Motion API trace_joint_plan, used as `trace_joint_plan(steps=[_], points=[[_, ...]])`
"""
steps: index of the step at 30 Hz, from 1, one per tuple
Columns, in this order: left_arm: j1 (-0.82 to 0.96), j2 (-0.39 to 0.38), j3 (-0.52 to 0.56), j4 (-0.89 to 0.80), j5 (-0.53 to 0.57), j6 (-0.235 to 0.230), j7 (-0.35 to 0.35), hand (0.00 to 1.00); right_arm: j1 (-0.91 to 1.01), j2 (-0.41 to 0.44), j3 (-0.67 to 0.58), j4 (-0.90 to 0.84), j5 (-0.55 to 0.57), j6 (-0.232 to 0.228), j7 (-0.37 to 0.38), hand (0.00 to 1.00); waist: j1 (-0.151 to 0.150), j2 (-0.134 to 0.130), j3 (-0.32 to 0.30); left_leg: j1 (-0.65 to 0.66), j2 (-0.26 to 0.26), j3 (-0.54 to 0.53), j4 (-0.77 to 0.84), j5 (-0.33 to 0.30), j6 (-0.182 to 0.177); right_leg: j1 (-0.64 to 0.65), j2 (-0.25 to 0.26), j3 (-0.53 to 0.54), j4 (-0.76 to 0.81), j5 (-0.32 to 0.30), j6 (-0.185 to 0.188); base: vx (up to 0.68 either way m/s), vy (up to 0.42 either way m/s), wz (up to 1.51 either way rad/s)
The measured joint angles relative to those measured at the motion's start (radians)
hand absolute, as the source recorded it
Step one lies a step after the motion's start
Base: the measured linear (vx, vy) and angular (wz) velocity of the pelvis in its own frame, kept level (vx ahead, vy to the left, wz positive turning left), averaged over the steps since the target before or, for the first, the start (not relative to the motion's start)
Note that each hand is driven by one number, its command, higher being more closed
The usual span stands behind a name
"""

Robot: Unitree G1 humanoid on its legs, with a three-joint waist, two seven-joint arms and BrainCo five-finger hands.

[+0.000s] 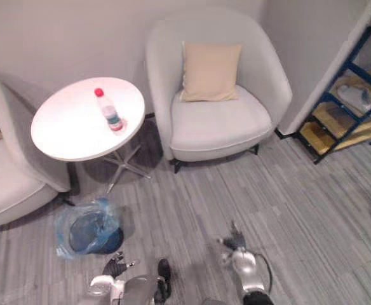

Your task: Gather rubbish on tea table into small bin, then transfer packed bag to large trash can.

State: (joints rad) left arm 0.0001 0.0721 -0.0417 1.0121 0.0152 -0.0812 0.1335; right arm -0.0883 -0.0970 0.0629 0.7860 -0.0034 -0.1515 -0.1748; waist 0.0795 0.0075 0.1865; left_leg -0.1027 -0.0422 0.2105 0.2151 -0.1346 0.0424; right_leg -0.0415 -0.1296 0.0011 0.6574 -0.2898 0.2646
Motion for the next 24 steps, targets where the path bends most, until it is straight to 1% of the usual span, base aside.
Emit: trace_joint_plan(steps=[1,2,3,5,6,7,8,9,10,11,12,13,14,15,16,17,18,19,20,21,22,23,24], points=[[0.0,0.002,-0.005,0.0,0.0,0.001,0.0,0.0,0.002,0.003,0.004,0.003,-0.003,0.002,0.001,0.0,0.0,0.0,0.0,0.013,-0.003,-0.003,-0.001,-0.006,0.003,-0.007,-0.002,0.002,0.037,0.0,0.002,0.51,0.112,0.28],[0.0,0.014,-0.041,0.0,0.0,0.002,0.0,0.0,0.001,0.014,0.005,0.034,-0.018,0.007,0.005,0.0,-0.006,0.001,0.003,0.093,-0.019,-0.025,-0.02,-0.024,0.019,-0.045,-0.019,-0.016,0.178,-0.03,-0.064,0.51,0.059,0.36],[0.004,0.013,-0.064,0.002,0.0,0.003,0.0,0.0,0.0,0.012,0.006,0.062,-0.02,0.012,0.007,0.0,-0.021,0.008,0.006,0.142,-0.02,-0.047,-0.043,-0.029,0.026,-0.07,-0.029,-0.059,0.204,-0.053,-0.125,0.48,0.036,0.4],[0.006,0.01,-0.066,0.004,0.0,0.007,0.001,0.0,-0.003,0.008,0.008,0.08,-0.027,0.021,0.007,0.0,-0.026,0.019,0.012,0.183,-0.006,-0.065,-0.065,-0.03,0.026,-0.111,-0.024,-0.105,0.171,-0.076,-0.18,0.42,-0.034,0.27],[0.004,0.006,-0.065,0.005,-0.001,0.009,0.002,0.0,-0.008,0.006,0.009,0.107,-0.038,0.027,0.007,0.0,-0.026,0.032,0.02,0.214,0.02,-0.085,-0.071,-0.03,0.028,-0.163,-0.004,-0.138,0.073,-0.079,-0.198,0.49,-0.107,0.24],[0.004,0.004,-0.065,0.005,-0.001,0.009,0.002,0.0,-0.005,0.005,0.009,0.112,-0.038,0.029,0.007,0.0,-0.028,0.038,0.023,0.225,0.035,-0.093,-0.071,-0.03,0.028,-0.18,0.011,-0.134,0.021,-0.075,-0.202,0.49,-0.167,0.32],[0.004,0.0,-0.064,0.006,-0.001,0.01,0.003,0.0,0.0,0.003,0.01,0.114,-0.038,0.032,0.007,0.0,-0.033,0.047,0.03,0.246,0.059,-0.116,-0.071,-0.031,0.027,-0.209,0.046,-0.106,-0.074,-0.049,-0.208,0.5,-0.24,0.38],[0.005,-0.003,-0.063,0.01,-0.001,0.009,0.006,0.0,0.005,0.003,0.01,0.115,-0.038,0.037,0.007,0.0,-0.038,0.048,0.031,0.259,0.074,-0.133,-0.068,-0.037,0.017,-0.23,0.08,-0.058,-0.172,0.01,-0.204,0.41,-0.235,0.47],[0.006,-0.004,-0.061,0.015,0.0,0.009,0.01,0.0,0.01,0.003,0.01,0.114,-0.037,0.037,0.006,0.0,-0.044,0.043,0.028,0.264,0.083,-0.146,-0.057,-0.054,-0.011,-0.232,0.098,-0.01,-0.271,0.083,-0.198,0.44,-0.264,0.65],[0.006,0.011,-0.054,0.015,0.001,0.007,0.012,0.0,0.026,0.007,0.008,0.11,-0.037,0.037,0.005,0.0,-0.049,0.008,0.025,0.271,0.068,-0.174,-0.03,-0.102,-0.071,-0.214,0.083,0.064,-0.417,0.283,-0.193,0.36,-0.234,0.62],[-0.004,0.007,-0.05,0.027,0.001,0.009,0.012,0.0,0.034,0.005,0.007,0.114,-0.037,0.037,0.005,0.0,-0.052,0.021,0.035,0.282,0.077,-0.194,-0.017,-0.132,-0.085,-0.212,0.09,0.046,-0.384,0.302,-0.225,0.43,-0.271,0.68],[-0.005,-0.019,-0.041,0.034,0.002,0.007,0.014,0.0,0.026,-0.021,-0.009,0.125,-0.038,0.045,0.002,0.0,-0.051,0.068,0.027,0.261,0.122,-0.219,0.019,-0.15,-0.096,-0.213,0.115,0.012,-0.347,0.276,-0.244,0.37,-0.26,0.53],[-0.006,-0.039,-0.023,0.038,0.004,0.005,0.016,0.0,0.034,-0.035,-0.024,0.128,-0.038,0.045,-0.003,0.0,-0.054,0.081,0.026,0.254,0.137,-0.236,0.04,-0.137,-0.114,-0.201,0.12,-0.017,-0.346,0.255,-0.257,0.35,-0.233,0.54],[-0.007,-0.042,-0.022,0.038,0.004,0.006,0.016,0.0,0.036,-0.038,-0.024,0.129,-0.038,0.045,-0.003,0.0,-0.059,0.085,0.025,0.245,0.142,-0.242,0.053,-0.131,-0.123,-0.195,0.119,-0.032,-0.346,0.245,-0.262,0.35,-0.277,0.86],[-0.015,-0.047,-0.022,0.04,0.006,0.009,0.015,0.0,0.039,-0.041,-0.029,0.13,-0.038,0.045,-0.005,0.0,-0.07,0.085,0.026,0.217,0.158,-0.248,0.115,-0.106,-0.159,-0.157,0.113,-0.082,-0.352,0.222,-0.276,0.25,-0.217,0.82],[-0.017,-0.047,-0.022,0.039,0.006,0.009,0.015,0.0,0.041,-0.041,-0.029,0.13,-0.038,0.045,-0.006,0.0,-0.071,0.082,0.027,0.205,0.16,-0.245,0.145,-0.099,-0.167,-0.144,0.11,-0.09,-0.355,0.215,-0.278,0.26,-0.245,1.04],[-0.02,-0.048,-0.023,0.036,0.007,0.008,0.015,0.0,0.048,-0.04,-0.031,0.132,-0.038,0.045,-0.013,0.0,-0.07,0.076,0.032,0.164,0.168,-0.23,0.236,-0.075,-0.205,-0.104,0.1,-0.119,-0.373,0.199,-0.283,0.11,-0.111,0.62],[-0.022,-0.048,-0.023,0.034,0.008,0.008,0.015,0.0,0.051,-0.04,-0.031,0.133,-0.038,0.046,-0.017,0.0,-0.07,0.076,0.033,0.149,0.171,-0.221,0.271,-0.06,-0.212,-0.089,0.095,-0.13,-0.381,0.198,-0.285,0.13,-0.138,0.77],[-0.023,-0.048,-0.025,0.028,0.01,0.008,0.016,0.0,0.055,-0.036,-0.031,0.133,-0.038,0.046,-0.03,0.0,-0.065,0.064,0.036,0.116,0.188,-0.178,0.339,-0.033,-0.2,-0.05,0.075,-0.159,-0.413,0.196,-0.287,0.1,-0.096,0.64],[-0.022,-0.052,-0.027,0.027,0.012,0.008,0.016,0.0,0.069,-0.038,-0.041,0.135,-0.038,0.045,-0.039,0.0,-0.067,0.069,0.034,0.099,0.2,-0.125,0.35,-0.055,-0.175,-0.025,0.067,-0.179,-0.44,0.197,-0.289,0.11,-0.102,0.6],[-0.024,-0.054,-0.027,0.027,0.013,0.008,0.016,0.0,0.07,-0.037,-0.051,0.136,-0.039,0.043,-0.041,0.0,-0.069,0.072,0.032,0.093,0.204,-0.107,0.344,-0.067,-0.166,-0.021,0.064,-0.185,-0.445,0.197,-0.288,0.08,-0.031,0.58],[-0.026,-0.056,-0.024,0.026,0.013,0.014,0.016,0.0,0.085,-0.038,-0.102,0.179,-0.046,0.028,-0.043,0.0,-0.07,0.075,0.031,0.084,0.207,-0.06,0.291,-0.098,-0.151,0.0,0.056,-0.199,-0.46,0.197,-0.288,0.06,0.008,0.57],[-0.026,-0.055,-0.024,0.023,0.012,0.02,0.015,0.0,0.109,-0.023,-0.159,0.223,0.001,0.039,-0.007,0.0,-0.07,0.074,0.032,0.085,0.203,-0.042,0.22,-0.103,-0.143,0.027,0.046,-0.229,-0.478,0.199,-0.283,0.05,0.052,0.57]])
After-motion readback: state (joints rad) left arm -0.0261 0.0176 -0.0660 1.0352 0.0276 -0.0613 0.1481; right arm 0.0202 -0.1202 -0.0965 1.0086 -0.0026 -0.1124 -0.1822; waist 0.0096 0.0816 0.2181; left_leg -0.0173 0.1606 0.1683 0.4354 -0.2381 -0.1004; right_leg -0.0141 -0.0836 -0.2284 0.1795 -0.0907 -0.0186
